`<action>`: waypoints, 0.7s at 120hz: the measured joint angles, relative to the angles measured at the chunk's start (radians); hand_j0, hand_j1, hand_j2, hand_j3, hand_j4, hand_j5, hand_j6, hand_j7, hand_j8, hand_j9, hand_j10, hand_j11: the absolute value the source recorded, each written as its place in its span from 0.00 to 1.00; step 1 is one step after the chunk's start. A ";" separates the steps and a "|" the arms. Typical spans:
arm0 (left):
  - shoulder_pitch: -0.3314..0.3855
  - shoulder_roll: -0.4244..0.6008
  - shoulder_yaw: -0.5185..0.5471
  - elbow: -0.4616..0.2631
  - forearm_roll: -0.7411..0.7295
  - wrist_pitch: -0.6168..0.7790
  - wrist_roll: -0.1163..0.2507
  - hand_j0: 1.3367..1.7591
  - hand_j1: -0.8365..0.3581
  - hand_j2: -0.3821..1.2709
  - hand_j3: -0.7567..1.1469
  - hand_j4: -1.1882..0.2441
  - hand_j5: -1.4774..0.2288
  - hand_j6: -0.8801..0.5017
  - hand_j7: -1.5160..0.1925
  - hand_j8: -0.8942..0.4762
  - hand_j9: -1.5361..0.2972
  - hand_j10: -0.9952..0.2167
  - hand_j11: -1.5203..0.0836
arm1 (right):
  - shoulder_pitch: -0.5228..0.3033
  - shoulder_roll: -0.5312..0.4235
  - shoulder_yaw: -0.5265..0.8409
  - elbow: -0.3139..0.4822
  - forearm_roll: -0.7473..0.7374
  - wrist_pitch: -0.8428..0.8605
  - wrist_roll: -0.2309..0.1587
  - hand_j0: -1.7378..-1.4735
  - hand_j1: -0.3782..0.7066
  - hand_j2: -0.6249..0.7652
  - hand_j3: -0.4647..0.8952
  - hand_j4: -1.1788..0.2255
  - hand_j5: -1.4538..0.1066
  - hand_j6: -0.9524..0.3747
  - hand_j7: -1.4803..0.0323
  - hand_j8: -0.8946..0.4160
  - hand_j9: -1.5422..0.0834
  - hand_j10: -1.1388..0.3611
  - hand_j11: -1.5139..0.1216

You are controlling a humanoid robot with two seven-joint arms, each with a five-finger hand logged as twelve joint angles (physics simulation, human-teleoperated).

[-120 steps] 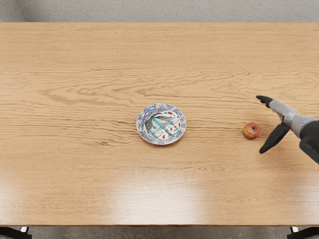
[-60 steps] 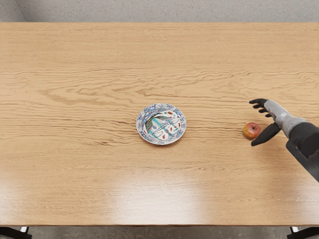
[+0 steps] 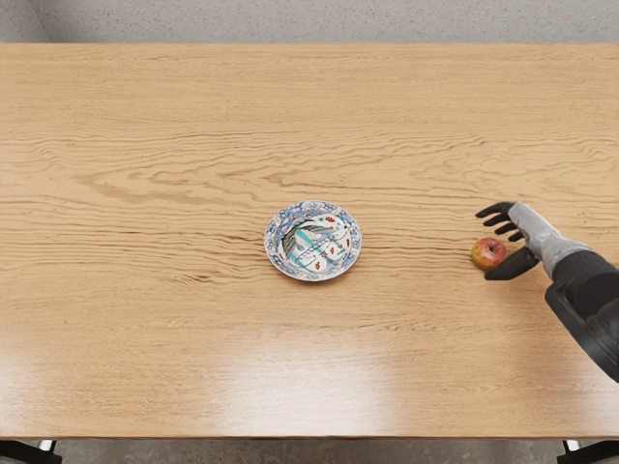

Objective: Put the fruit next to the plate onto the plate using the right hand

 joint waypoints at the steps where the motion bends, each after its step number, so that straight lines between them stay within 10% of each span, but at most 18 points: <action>1: 0.000 0.000 0.000 0.000 0.000 0.000 0.000 0.76 0.76 0.26 0.40 0.67 0.69 0.47 0.71 0.48 0.67 0.63 0.76 | 0.000 0.001 -0.001 0.000 -0.001 -0.002 0.000 0.30 0.41 0.40 0.34 0.59 0.64 0.45 0.68 0.41 0.67 0.52 0.65; 84: 0.000 0.000 0.000 0.000 0.000 0.000 0.000 0.76 0.76 0.26 0.40 0.67 0.69 0.47 0.71 0.48 0.67 0.63 0.76 | 0.012 0.025 -0.042 -0.019 0.001 -0.023 0.000 0.31 0.56 0.40 0.34 0.48 0.52 0.35 0.55 0.38 0.55 0.42 0.53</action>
